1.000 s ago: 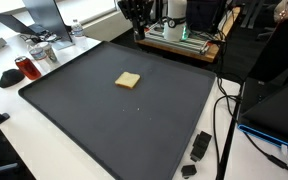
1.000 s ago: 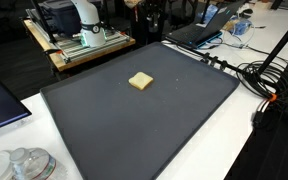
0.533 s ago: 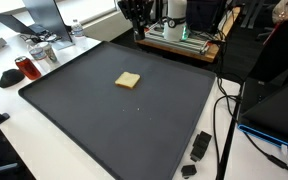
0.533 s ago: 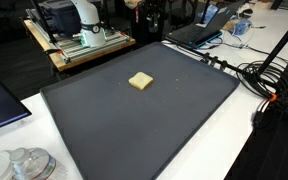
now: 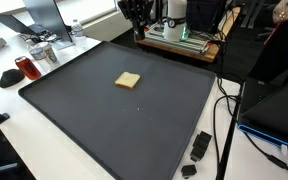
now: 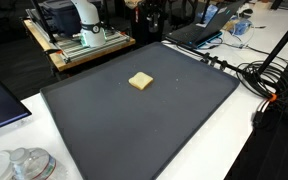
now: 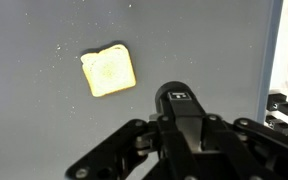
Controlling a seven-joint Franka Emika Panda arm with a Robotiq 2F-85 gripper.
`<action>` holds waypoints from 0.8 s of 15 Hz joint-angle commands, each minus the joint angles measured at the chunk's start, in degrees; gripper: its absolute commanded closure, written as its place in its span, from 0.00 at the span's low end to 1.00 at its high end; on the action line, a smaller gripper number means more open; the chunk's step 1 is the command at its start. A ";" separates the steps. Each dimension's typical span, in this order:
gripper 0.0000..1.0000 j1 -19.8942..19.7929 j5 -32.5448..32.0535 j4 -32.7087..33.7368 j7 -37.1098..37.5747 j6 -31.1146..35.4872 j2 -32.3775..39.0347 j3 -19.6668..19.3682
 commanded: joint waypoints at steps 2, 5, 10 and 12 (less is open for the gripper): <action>0.79 -0.46 0.05 0.10 -0.05 -0.15 0.00 0.44; 0.79 -0.46 0.05 0.10 -0.05 -0.15 0.00 0.44; 0.95 -2.71 -1.50 3.80 6.57 4.37 8.00 -1.04; 0.95 -3.61 -0.94 3.84 8.45 9.75 10.43 -1.90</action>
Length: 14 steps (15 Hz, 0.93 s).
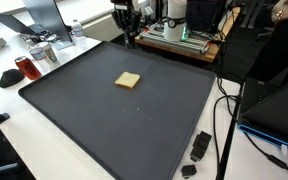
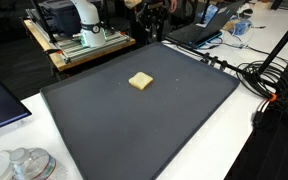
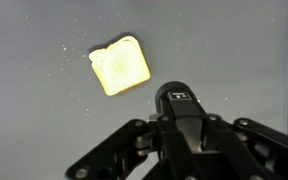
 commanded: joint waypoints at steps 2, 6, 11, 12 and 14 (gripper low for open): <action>0.95 -2.16 -0.64 2.10 5.27 10.21 6.82 -1.94; 0.95 -2.50 -4.21 0.09 10.53 19.60 9.32 -4.61; 0.95 0.95 -19.04 -2.67 26.44 23.62 9.47 -8.63; 0.95 1.69 -21.73 -3.09 29.89 22.42 9.05 -8.97; 0.95 2.77 -25.65 -3.37 35.15 21.61 9.06 -8.96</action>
